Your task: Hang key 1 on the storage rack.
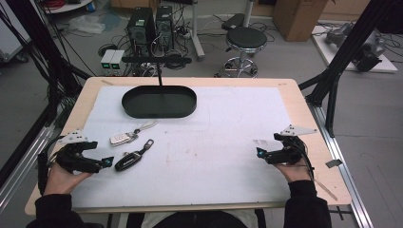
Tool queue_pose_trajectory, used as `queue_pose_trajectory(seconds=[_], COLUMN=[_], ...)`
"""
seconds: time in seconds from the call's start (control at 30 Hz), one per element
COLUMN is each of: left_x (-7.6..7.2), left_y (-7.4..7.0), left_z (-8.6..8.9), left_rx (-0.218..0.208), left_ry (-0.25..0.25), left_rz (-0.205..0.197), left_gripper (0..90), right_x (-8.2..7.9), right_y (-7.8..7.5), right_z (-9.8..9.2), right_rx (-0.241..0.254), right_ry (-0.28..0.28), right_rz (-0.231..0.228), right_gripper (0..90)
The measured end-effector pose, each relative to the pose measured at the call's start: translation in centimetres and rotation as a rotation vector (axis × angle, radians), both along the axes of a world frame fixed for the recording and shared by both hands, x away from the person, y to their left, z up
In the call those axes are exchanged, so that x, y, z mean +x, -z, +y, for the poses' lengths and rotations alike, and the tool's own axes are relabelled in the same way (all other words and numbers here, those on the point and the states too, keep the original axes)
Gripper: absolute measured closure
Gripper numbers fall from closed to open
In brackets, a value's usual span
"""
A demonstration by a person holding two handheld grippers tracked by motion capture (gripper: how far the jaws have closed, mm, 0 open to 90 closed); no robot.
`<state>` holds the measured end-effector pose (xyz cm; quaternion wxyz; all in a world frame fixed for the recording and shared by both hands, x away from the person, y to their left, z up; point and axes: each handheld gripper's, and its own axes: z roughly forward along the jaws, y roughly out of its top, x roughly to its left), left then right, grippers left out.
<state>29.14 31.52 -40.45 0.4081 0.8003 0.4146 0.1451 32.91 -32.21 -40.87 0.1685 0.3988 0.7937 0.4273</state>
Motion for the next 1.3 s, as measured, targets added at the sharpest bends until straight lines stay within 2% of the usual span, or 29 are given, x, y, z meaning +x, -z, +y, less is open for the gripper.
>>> queue_pose_trajectory(seconds=[0.63,0.87,1.07,1.3], left_x=[0.5,0.6,1.1,2.3], left_y=[-0.1,-0.4,-1.1,-2.2], left_z=[0.0,0.5,0.7,0.4], left_rx=[0.011,-0.019,-0.001,0.012], left_ry=[0.002,0.001,-0.008,0.008], left_rz=[0.01,0.003,0.015,0.022], left_gripper=[5.1,5.1,5.1,5.1], right_x=[0.2,0.4,0.4,0.4], right_y=[0.4,0.3,0.4,0.3], right_z=[0.4,0.4,0.5,0.5], right_rx=[0.008,0.005,-0.004,-0.001], right_ry=[-0.005,-0.001,0.004,0.007], right_rz=[0.019,0.017,0.016,0.015], right_gripper=[1.0,1.0,1.0,1.0])
